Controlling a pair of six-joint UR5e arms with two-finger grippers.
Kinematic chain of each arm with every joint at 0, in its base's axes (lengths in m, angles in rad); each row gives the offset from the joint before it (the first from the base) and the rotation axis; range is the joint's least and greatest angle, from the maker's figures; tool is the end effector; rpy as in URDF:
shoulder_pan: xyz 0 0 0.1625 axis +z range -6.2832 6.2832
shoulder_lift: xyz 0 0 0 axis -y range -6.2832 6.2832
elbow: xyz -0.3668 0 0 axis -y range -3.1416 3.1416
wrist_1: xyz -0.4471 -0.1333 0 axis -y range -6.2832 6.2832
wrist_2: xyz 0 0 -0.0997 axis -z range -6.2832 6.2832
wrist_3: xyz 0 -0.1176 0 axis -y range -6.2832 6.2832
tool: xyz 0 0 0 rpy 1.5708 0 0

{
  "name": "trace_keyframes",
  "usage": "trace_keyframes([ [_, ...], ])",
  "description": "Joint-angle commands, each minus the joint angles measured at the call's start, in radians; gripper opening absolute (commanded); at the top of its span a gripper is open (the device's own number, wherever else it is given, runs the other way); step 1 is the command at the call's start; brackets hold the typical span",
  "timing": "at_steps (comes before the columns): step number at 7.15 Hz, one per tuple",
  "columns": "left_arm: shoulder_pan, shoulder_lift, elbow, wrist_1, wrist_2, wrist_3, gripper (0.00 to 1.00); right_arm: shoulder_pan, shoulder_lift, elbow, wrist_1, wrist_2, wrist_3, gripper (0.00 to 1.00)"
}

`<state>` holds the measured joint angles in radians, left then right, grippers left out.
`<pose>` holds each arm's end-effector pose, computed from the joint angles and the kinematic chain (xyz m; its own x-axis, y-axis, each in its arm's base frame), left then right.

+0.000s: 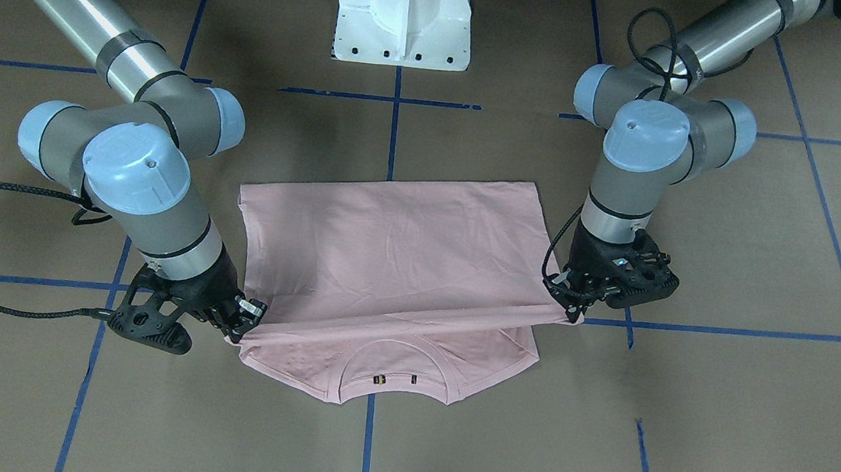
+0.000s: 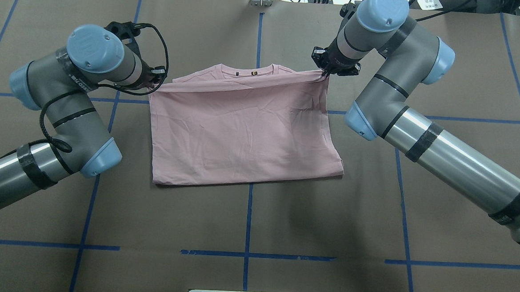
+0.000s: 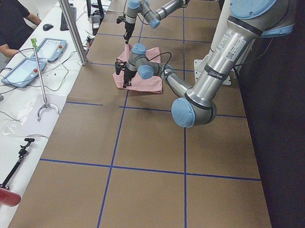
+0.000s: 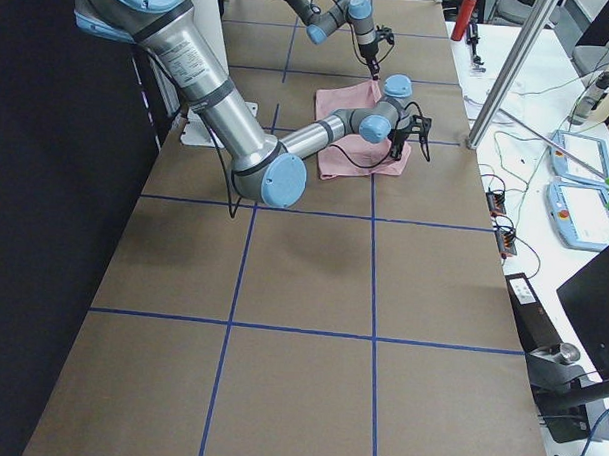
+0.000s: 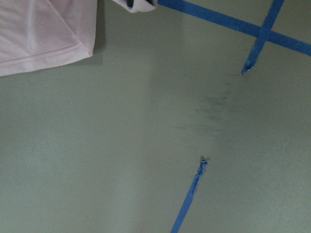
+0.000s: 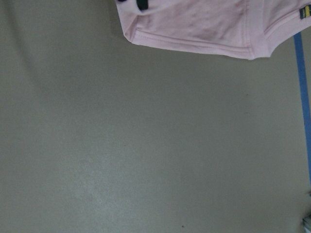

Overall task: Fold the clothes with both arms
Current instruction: 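Lay the hem down near the collar and open both grippers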

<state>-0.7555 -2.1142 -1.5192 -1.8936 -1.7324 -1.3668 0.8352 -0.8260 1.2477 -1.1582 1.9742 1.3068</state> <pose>0.4578 -0.5883 0.2724 0.6089 -0.2989 -0.7347 0.4781 0.8774 0.0393 -0.4747 -0.6543 0.2480 0.5621 0.2635 0.7840 -0.3523 0.9339 -0.0612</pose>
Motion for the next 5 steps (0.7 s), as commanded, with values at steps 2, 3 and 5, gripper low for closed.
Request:
trace_keyframes([
  [2, -0.001, -0.044, 0.05, -0.004, 0.001, -0.006, 0.0, -0.007, -0.002, -0.001, 0.0, -0.001, 0.002, 0.0],
  [3, -0.002, -0.05, 0.066, -0.004, 0.001, -0.006, 0.0, 0.001, -0.004, -0.001, 0.0, -0.001, 0.002, 0.0],
  [5, -0.005, -0.053, 0.077, -0.01, 0.001, -0.005, 0.0, 0.013, -0.004, -0.01, 0.002, -0.001, 0.002, 0.0],
])
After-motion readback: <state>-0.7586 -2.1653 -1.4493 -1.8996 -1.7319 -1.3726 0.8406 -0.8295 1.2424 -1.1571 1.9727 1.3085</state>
